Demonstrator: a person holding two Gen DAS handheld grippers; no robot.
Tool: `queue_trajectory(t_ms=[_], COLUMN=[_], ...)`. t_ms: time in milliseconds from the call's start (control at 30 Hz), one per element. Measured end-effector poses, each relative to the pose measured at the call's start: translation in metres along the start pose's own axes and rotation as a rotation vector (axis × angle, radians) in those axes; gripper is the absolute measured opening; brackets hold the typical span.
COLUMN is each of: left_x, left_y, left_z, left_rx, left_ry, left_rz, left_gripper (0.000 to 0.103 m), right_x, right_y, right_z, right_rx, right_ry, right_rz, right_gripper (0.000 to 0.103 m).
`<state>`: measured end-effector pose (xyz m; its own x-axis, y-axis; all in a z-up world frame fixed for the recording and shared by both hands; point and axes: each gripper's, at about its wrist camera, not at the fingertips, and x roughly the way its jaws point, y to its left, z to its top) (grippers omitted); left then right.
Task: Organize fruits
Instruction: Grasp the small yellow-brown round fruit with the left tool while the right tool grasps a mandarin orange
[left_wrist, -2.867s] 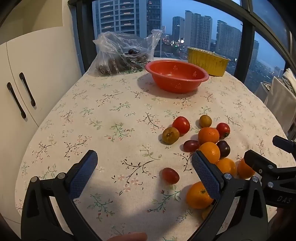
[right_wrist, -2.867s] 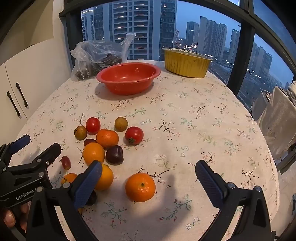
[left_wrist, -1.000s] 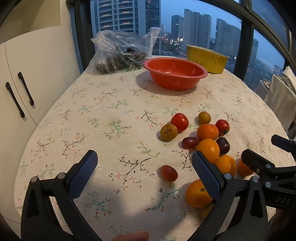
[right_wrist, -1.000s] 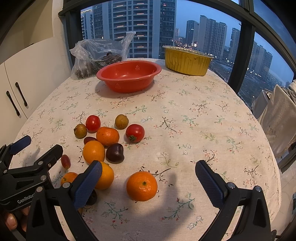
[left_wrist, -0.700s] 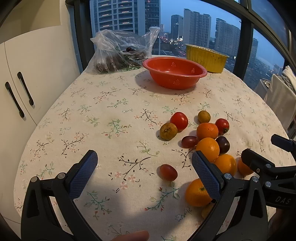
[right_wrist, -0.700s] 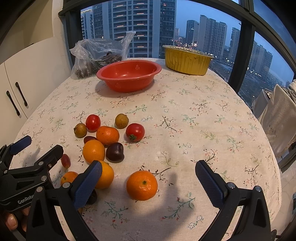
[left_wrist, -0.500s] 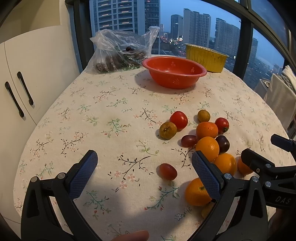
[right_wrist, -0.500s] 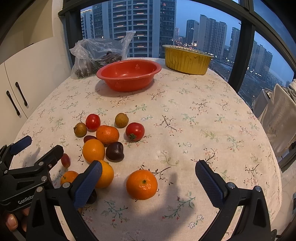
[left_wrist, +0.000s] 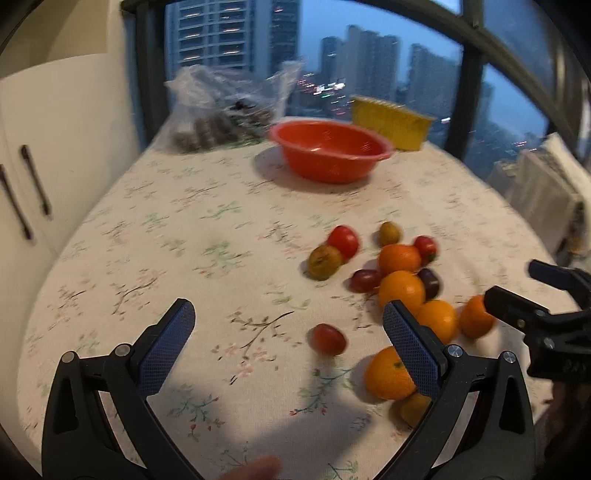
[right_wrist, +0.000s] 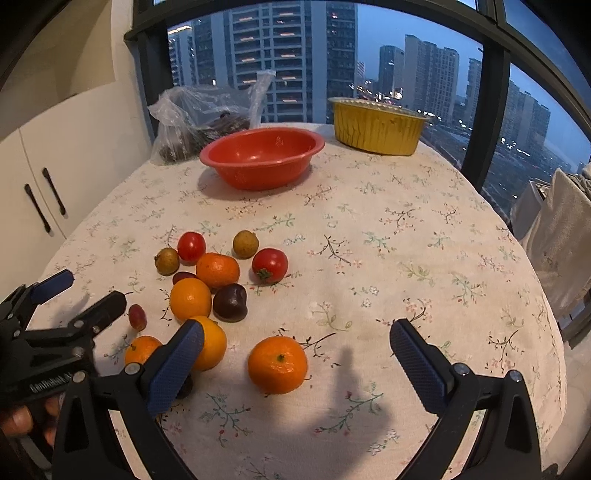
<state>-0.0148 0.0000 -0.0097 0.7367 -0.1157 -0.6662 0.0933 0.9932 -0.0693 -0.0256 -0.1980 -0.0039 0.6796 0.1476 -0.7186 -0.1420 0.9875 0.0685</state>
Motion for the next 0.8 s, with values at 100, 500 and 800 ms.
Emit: queue_trajectory(t_ms=[100, 500, 800], left_x=[-0.003, -0.010, -0.016], left_y=[0.009, -0.005, -0.048], left_z=[-0.001, -0.035, -0.051], left_rx=[0.001, 0.309, 0.369], left_ry=[0.004, 0.117, 0.161], left_rz=[-0.100, -0.259, -0.342], left_gripper=[0.103, 0.103, 0.067], right_x=[-0.008, -0.010, -0.001], right_y=[-0.011, -0.015, -0.014], right_z=[-0.002, -0.029, -0.026], right_rx=[-0.008, -0.137, -0.127], right_ry=[-0.027, -0.003, 0.024], right_rz=[0.037, 0.155, 0.162], right_gripper=[0.103, 0.087, 0.076])
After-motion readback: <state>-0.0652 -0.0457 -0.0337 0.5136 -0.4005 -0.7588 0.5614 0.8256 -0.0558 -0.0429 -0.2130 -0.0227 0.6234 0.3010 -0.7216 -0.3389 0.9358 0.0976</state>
